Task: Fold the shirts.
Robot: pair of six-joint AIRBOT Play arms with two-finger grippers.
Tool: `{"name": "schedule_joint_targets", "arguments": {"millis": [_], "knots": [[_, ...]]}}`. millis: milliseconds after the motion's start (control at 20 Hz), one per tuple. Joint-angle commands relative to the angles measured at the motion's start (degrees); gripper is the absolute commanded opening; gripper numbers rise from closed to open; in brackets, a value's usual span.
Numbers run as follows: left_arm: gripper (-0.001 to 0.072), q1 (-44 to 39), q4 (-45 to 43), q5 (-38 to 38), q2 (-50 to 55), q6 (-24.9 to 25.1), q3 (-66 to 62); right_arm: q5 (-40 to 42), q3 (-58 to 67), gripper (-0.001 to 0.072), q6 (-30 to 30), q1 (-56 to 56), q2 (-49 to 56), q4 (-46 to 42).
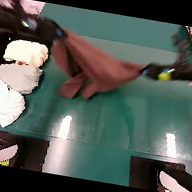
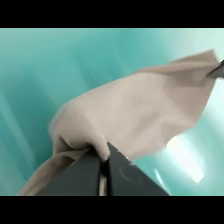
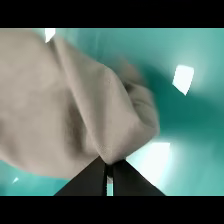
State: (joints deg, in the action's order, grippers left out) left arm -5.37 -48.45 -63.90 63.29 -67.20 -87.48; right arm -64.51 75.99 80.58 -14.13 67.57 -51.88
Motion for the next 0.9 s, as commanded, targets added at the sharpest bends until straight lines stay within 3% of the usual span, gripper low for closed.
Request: {"name": "schedule_joint_targets", "arguments": {"millis": [0, 250, 400, 500, 700, 850], "knots": [[0.0026, 0.0, 0.2, 0.4, -6.9, -0.4, -10.3, -1.8, 14.7, 0.0010, 0.0, 5.3, -9.0, -3.3], [0.0026, 0.0, 1.4, 0.0, -14.6, -2.6, -17.4, -4.2, 25.6, 0.0010, 0.0, 9.2, -16.5, -3.9], [0.0026, 0.0, 6.6, -1.2, -15.9, -3.1, -17.9, -8.7, 29.3, 0.0010, 0.4, 11.9, -16.4, -3.8], [0.0025, 0.0, 5.4, -5.0, -15.1, -3.8, -17.5, -13.2, 29.9, 0.0010, 2.8, 12.1, -14.1, -3.7], [0.0026, 0.0, 0.3, -12.4, -12.9, -6.5, -7.4, -26.3, 28.2, 0.0011, 5.4, 8.8, -4.4, -3.7], [0.0026, 0.0, -0.2, -15.5, -11.5, -6.4, 7.3, -26.6, 19.2, 0.0011, 5.4, 2.6, 2.3, -3.8]]}}
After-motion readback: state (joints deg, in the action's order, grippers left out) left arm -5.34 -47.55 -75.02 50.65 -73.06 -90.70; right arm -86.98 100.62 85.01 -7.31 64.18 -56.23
